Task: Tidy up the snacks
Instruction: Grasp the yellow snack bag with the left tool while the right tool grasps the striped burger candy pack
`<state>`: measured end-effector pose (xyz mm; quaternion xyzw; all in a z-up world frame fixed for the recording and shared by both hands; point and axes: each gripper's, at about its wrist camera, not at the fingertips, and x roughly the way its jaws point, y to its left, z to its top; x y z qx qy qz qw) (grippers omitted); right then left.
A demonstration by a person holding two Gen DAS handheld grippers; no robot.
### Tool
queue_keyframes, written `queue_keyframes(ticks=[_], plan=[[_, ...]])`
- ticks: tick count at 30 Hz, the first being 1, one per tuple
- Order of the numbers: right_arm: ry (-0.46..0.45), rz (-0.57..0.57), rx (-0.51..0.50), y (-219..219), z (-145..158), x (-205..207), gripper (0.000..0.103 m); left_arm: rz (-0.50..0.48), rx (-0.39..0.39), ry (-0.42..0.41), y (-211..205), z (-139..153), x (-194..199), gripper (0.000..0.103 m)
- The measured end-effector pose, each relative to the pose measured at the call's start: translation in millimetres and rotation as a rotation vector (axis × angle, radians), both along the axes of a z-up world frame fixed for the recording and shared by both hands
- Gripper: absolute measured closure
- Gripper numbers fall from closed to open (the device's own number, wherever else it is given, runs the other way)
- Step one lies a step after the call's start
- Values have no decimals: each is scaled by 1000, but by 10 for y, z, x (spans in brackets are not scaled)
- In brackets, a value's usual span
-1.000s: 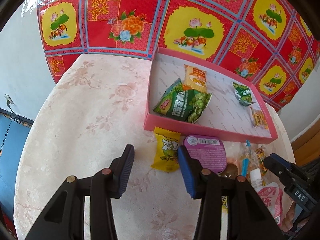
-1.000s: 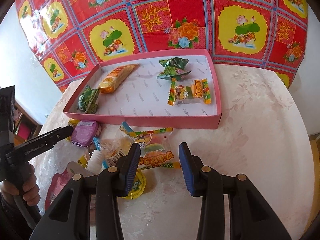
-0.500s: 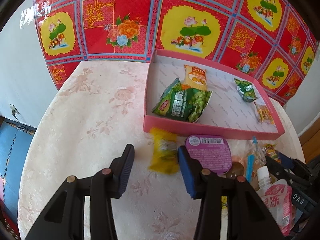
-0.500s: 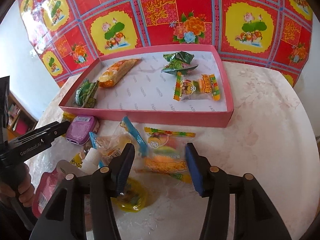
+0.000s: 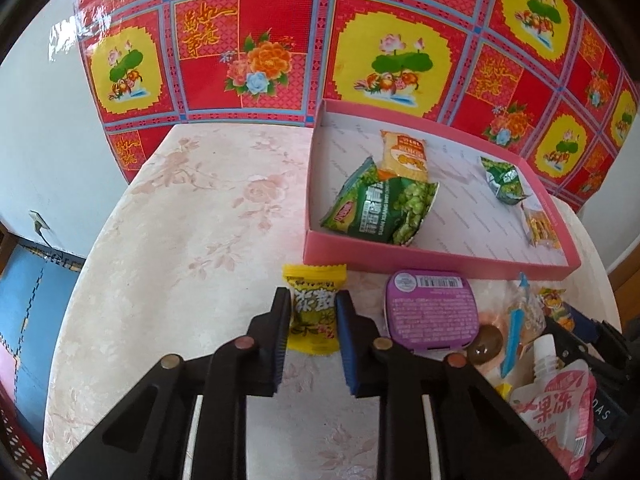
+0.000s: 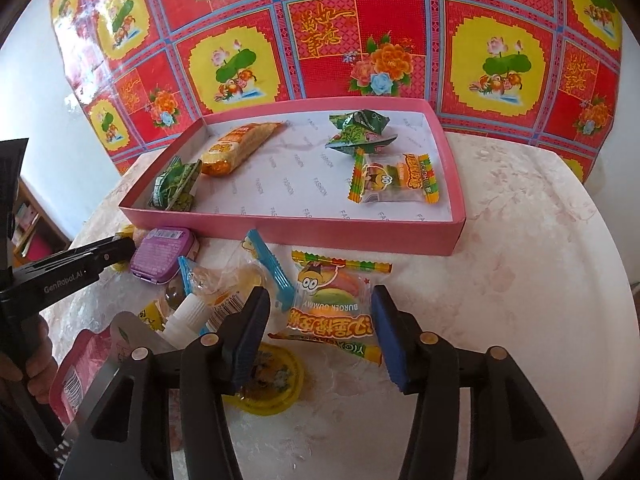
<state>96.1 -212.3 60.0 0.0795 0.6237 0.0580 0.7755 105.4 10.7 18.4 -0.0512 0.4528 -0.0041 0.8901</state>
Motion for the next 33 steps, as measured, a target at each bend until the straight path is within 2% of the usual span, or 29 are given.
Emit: queue_keyframes(ticks=[12, 14, 16, 33], plan=[[13, -22, -7, -43, 29, -44, 56, 6, -29, -18, 25, 89, -61, 82], [10, -27, -7, -55, 37, -51, 58, 7, -30, -27, 24, 103, -76, 82], [3, -33, -3, -75, 59, -56, 66, 7, -37, -33, 28, 111, -88, 82], [-68, -60, 48, -199, 364, 57, 67, -9, -65, -91, 10, 287, -124, 82]])
